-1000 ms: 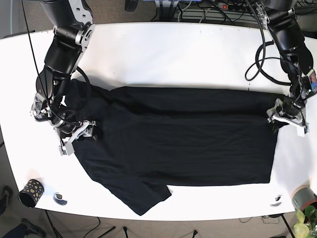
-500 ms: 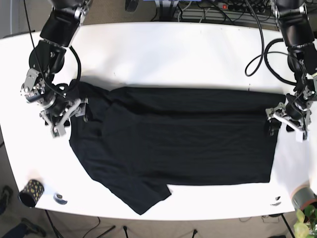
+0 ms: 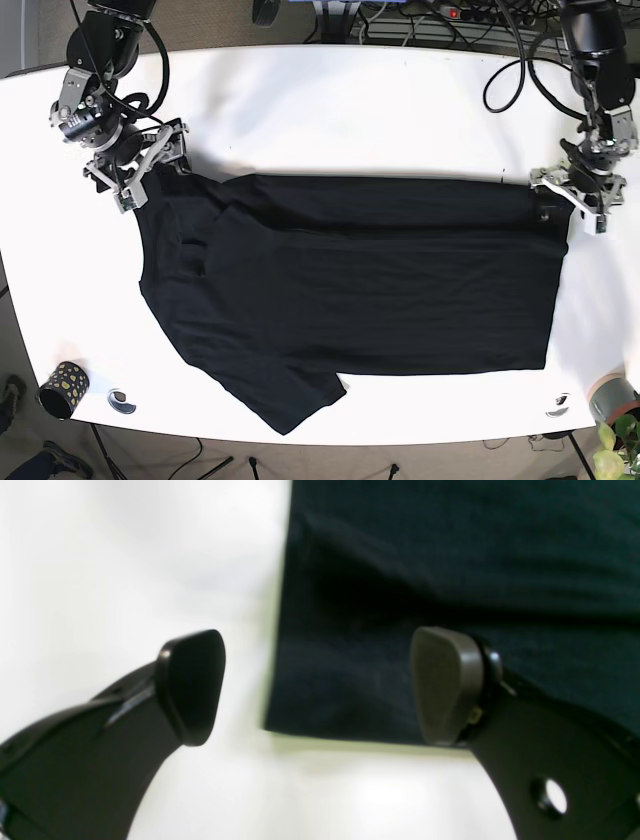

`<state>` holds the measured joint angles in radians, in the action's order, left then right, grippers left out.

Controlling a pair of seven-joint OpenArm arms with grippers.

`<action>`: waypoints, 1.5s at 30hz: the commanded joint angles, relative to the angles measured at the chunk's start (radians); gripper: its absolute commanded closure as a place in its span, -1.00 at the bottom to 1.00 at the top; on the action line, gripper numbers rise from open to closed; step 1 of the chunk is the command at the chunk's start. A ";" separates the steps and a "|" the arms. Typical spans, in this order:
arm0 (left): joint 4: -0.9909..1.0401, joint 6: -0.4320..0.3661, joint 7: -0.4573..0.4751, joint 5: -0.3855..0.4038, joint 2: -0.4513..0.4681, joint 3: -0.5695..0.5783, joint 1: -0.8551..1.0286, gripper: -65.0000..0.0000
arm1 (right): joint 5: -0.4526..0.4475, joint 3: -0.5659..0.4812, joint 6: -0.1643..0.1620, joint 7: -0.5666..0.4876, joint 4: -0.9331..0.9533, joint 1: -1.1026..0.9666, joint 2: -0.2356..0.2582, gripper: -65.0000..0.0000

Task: Fold the T-shirt properly
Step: 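Regrasp the folded edge with both grippers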

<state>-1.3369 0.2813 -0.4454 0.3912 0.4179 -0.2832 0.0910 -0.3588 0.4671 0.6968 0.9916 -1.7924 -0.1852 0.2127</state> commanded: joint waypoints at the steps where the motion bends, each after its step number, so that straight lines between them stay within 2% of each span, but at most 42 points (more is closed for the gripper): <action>1: -0.006 0.005 0.044 -0.007 0.011 -0.003 -0.015 -0.64 | -0.013 0.003 0.001 -0.024 0.019 0.014 0.008 -0.54; 8: 0.063 0.005 0.049 -0.007 0.011 0.097 -0.095 -0.64 | -0.013 0.003 0.001 -0.047 0.107 0.075 0.009 -0.50; 11: 0.119 0.005 0.050 -0.007 0.011 0.103 -0.113 -0.63 | -0.013 0.003 0.001 -0.050 0.154 0.105 0.009 -0.20; 13: 0.150 0.005 0.052 -0.007 0.011 0.103 -0.113 -0.63 | -0.012 0.003 0.001 -0.050 0.204 0.129 0.011 0.17; 15: 0.162 0.005 0.052 -0.007 0.011 0.103 -0.113 -0.60 | -0.012 0.003 0.001 -0.050 0.237 0.148 0.021 0.46; 17: 0.162 0.005 0.052 -0.007 0.016 0.103 -0.112 -0.47 | -0.013 0.003 0.001 -0.050 0.260 0.155 0.047 0.77; 19: 0.170 0.005 0.052 -0.008 0.017 0.103 -0.110 -0.38 | -0.013 0.003 0.001 -0.050 0.262 0.155 0.064 0.87; 22: 0.199 0.005 0.052 -0.031 0.031 0.103 -0.110 -0.42 | -0.013 0.003 0.001 -0.064 0.265 0.163 0.101 0.80; 26: 0.221 0.005 0.072 -0.071 0.034 0.101 -0.110 -0.59 | -0.013 0.002 0.001 -0.095 0.308 0.189 0.141 0.58; 31: 0.218 0.005 0.086 -0.080 0.034 0.103 -0.106 -0.61 | -0.013 0.002 0.001 -0.101 0.406 0.247 0.187 0.46; 33: 0.218 0.005 0.086 -0.079 0.034 0.103 -0.106 -0.61 | -0.013 0.002 0.001 -0.101 0.431 0.267 0.202 0.35; 36: 0.215 0.005 0.086 -0.077 0.034 0.103 -0.106 -0.61 | -0.023 0.002 0.001 -0.098 0.417 0.269 0.212 0.05; 41: 0.193 0.005 0.086 -0.076 0.034 0.098 -0.109 -0.61 | -0.024 0.005 0.001 -0.070 0.299 0.215 0.204 -0.40; 43: 0.155 0.005 0.086 -0.074 0.032 0.092 -0.106 -0.61 | -0.026 0.012 0.001 -0.046 0.254 0.189 0.182 -0.46; 45: 0.113 0.005 0.084 -0.061 0.032 0.072 -0.096 -0.61 | -0.026 0.038 0.001 -0.023 0.217 0.172 0.139 -0.45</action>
<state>-1.1778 0.2909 -0.3725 0.3241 0.4335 -0.1898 -0.0017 -0.3775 0.4805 0.6952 0.9665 -1.5352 -0.0158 0.3706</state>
